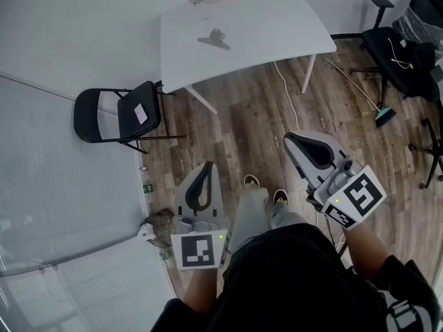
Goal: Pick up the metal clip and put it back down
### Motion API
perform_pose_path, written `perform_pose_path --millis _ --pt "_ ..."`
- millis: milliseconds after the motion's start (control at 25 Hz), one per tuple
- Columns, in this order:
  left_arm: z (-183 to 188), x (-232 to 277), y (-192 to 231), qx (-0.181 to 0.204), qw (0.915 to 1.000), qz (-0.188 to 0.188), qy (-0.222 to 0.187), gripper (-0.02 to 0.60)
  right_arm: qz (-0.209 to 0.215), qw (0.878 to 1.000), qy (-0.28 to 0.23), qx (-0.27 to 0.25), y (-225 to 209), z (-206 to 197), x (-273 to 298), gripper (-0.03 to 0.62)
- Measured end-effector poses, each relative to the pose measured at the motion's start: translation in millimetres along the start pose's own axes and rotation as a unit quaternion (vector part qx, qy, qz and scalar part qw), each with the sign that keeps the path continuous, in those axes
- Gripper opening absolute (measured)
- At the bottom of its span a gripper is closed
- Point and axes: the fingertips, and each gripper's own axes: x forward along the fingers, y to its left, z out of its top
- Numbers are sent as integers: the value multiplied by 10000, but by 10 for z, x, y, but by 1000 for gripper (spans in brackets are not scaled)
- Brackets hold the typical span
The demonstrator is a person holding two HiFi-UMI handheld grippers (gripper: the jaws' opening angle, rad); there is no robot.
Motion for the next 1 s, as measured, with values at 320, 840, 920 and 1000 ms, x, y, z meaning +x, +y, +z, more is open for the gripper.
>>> perform_pose_path --millis 320,840,920,1000 --pt "94 350 213 69 9999 -99 -38 22 -110 9999 -46 -78 -257 107 305 18" --pt "196 1292 671 -36 9994 -356 35 23 -146 9995 217 -178 -857 118 1171 18" --pt "204 1417 783 -58 9993 -370 38 23 -158 9994 248 -190 -926 134 1322 18" --pt "208 1532 895 -87 9992 -390 48 22 -168 9993 262 -209 -985 161 1470 18"
